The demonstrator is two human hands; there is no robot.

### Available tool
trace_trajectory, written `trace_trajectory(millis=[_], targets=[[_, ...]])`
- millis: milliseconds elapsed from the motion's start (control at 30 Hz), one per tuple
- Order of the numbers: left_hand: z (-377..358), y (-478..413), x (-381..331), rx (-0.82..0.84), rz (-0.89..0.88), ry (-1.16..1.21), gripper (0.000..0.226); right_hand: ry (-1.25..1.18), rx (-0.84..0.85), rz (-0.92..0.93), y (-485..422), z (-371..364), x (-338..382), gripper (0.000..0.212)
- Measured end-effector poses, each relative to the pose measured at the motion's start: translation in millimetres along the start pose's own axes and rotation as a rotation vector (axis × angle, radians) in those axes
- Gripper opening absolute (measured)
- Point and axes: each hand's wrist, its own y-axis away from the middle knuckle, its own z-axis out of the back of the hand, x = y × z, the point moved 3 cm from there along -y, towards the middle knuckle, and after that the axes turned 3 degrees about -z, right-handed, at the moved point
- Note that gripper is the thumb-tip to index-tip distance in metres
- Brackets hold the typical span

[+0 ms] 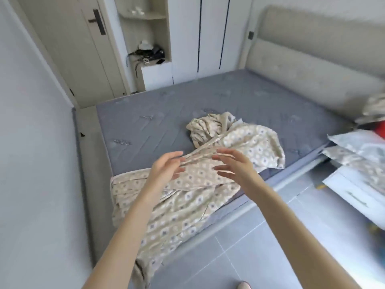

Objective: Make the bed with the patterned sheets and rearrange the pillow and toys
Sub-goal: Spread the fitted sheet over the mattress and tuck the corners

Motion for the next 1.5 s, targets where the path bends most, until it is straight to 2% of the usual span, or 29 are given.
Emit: trace_trajectory(millis=[267, 533, 800, 1067, 1267, 1500], targets=[[-206, -45, -1, 0.146, 0.034, -0.001, 0.025, 0.016, -0.089, -0.041, -11, 183, -6, 0.017], [-340, -86, -3, 0.252, 0.091, 0.000, 0.024, 0.000, -0.171, -0.087, -42, 313, -7, 0.015], [-414, -187, 28, 0.216, 0.234, -0.030, 0.019, 0.009, -0.179, -0.261, -151, 399, -30, 0.018], [-490, -340, 43, 0.144, 0.369, 0.018, 0.017, 0.148, -0.098, -0.480, -311, 474, -23, 0.029], [-504, -407, 40, -0.009, 0.441, 0.055, 0.021, 0.280, -0.083, -0.580, -416, 508, -34, 0.031], [-495, -451, 59, -0.232, 0.540, 0.087, 0.023, 0.578, 0.088, -0.758, -532, 506, -86, 0.039]])
